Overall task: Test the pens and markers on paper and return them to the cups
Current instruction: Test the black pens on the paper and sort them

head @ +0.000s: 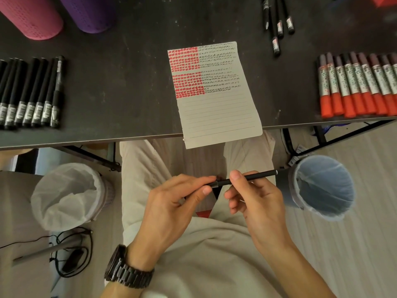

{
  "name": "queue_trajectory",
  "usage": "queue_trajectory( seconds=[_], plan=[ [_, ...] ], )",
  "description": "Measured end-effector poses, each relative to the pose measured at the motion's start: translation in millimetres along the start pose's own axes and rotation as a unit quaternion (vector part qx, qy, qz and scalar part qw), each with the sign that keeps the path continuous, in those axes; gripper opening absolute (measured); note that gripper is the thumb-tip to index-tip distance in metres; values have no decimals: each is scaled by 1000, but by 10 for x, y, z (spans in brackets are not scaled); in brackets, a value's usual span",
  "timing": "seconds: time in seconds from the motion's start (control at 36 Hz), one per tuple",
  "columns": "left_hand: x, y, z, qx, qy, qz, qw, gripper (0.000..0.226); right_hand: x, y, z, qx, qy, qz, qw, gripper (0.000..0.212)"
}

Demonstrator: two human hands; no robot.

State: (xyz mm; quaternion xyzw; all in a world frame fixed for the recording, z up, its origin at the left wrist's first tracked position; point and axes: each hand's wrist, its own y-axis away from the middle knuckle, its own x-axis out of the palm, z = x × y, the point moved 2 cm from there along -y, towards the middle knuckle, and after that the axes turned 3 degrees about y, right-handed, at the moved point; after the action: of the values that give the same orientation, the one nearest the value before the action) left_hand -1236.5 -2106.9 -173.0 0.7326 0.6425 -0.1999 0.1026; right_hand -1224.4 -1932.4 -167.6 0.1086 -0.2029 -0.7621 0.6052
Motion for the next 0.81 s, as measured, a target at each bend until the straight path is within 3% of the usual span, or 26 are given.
queue_trajectory(
  seconds=[0.28,0.42,0.58,0.75,0.81],
  plan=[
    [-2,3,9,32,-28,-12,999,24,19,-5,-2,-12,12,10,1000,30],
    [-18,-58,-6,53,-111,28,992,27,-12,-10,-49,-22,47,0,999,37],
    [-216,-145,-54,84,-181,50,979,24,92,-25,89,-70,90,6,993,26],
    [-700,-218,-118,120,-181,-48,975,20,471,-62,491,-143,152,68,976,8],
    [-947,-240,-127,113,-178,-105,972,19,618,-102,619,-165,179,106,964,15]
  ],
)
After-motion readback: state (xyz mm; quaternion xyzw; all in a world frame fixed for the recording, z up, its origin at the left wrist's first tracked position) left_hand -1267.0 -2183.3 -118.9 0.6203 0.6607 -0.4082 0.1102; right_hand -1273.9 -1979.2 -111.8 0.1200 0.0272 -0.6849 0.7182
